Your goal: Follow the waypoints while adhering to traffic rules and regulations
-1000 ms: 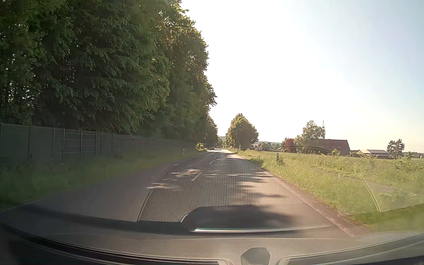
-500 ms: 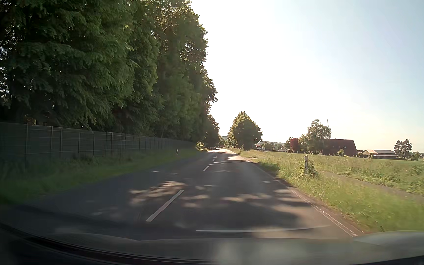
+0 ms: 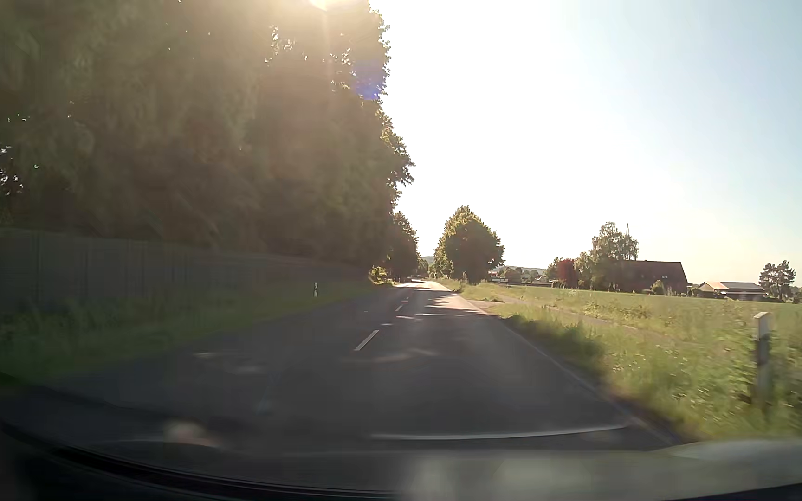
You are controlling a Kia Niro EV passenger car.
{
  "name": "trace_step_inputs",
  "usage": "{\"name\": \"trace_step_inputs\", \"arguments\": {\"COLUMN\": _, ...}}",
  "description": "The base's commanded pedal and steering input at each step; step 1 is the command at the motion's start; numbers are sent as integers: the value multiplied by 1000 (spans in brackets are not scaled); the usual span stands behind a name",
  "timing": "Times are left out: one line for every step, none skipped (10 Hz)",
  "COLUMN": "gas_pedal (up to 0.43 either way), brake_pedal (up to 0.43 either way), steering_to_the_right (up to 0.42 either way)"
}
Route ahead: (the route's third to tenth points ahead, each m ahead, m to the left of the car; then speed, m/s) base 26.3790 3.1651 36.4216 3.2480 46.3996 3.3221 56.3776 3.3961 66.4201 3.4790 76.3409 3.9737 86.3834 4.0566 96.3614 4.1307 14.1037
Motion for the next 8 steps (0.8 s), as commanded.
{"name": "trace_step_inputs", "arguments": {"gas_pedal": 287, "brake_pedal": 0, "steering_to_the_right": -3}}
{"name": "trace_step_inputs", "arguments": {"gas_pedal": 280, "brake_pedal": 6, "steering_to_the_right": -4}}
{"name": "trace_step_inputs", "arguments": {"gas_pedal": 280, "brake_pedal": 6, "steering_to_the_right": -3}}
{"name": "trace_step_inputs", "arguments": {"gas_pedal": 268, "brake_pedal": 6, "steering_to_the_right": -4}}
{"name": "trace_step_inputs", "arguments": {"gas_pedal": 268, "brake_pedal": 6, "steering_to_the_right": -3}}
{"name": "trace_step_inputs", "arguments": {"gas_pedal": 268, "brake_pedal": 6, "steering_to_the_right": -3}}
{"name": "trace_step_inputs", "arguments": {"gas_pedal": 268, "brake_pedal": 6, "steering_to_the_right": -3}}
{"name": "trace_step_inputs", "arguments": {"gas_pedal": 268, "brake_pedal": 6, "steering_to_the_right": -3}}
